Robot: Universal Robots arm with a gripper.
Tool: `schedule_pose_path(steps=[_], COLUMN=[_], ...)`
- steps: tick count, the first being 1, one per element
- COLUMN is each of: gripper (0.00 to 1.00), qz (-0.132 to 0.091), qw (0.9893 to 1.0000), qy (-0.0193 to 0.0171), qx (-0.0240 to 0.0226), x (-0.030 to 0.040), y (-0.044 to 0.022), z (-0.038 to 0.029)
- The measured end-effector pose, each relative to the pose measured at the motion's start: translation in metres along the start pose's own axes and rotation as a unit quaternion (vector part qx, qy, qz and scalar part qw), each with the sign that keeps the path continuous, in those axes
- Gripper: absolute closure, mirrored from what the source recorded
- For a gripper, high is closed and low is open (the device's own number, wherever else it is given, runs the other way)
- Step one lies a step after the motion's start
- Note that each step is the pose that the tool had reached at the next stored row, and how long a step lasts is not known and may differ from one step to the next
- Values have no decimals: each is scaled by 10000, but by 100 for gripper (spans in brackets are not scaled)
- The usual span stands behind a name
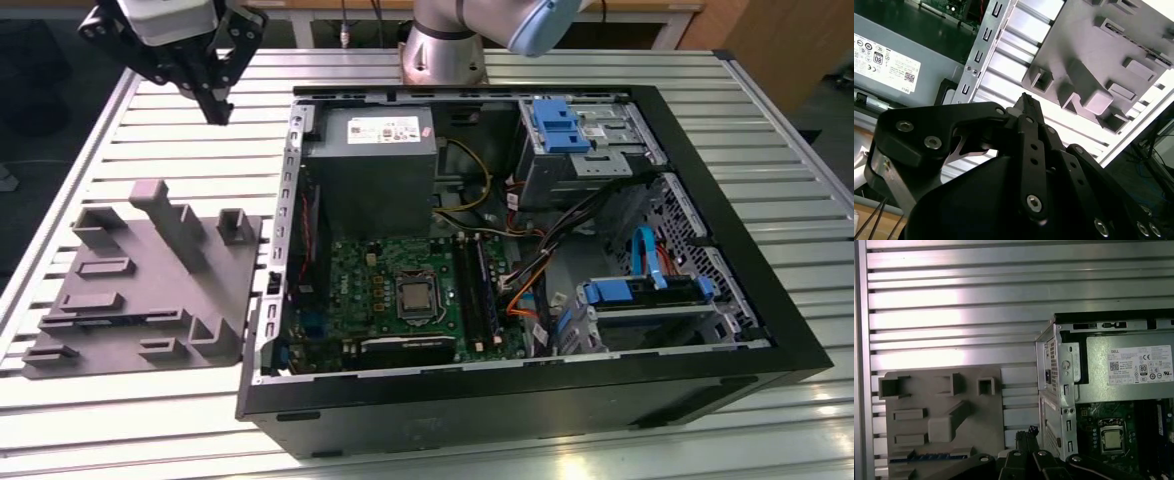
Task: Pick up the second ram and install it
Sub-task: 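Reach for the second ram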
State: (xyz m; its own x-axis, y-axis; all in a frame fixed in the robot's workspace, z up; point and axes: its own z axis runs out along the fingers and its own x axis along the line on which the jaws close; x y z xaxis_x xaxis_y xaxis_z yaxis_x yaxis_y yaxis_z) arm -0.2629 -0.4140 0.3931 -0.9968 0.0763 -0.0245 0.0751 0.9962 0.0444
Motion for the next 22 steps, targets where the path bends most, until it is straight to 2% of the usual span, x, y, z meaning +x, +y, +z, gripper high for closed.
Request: schedule_pose_path(steps=[22], gripper=[89], qz=[0], qw=[10000], qy=[0], qx=[0], x=[76], y=[-75], z=[-3])
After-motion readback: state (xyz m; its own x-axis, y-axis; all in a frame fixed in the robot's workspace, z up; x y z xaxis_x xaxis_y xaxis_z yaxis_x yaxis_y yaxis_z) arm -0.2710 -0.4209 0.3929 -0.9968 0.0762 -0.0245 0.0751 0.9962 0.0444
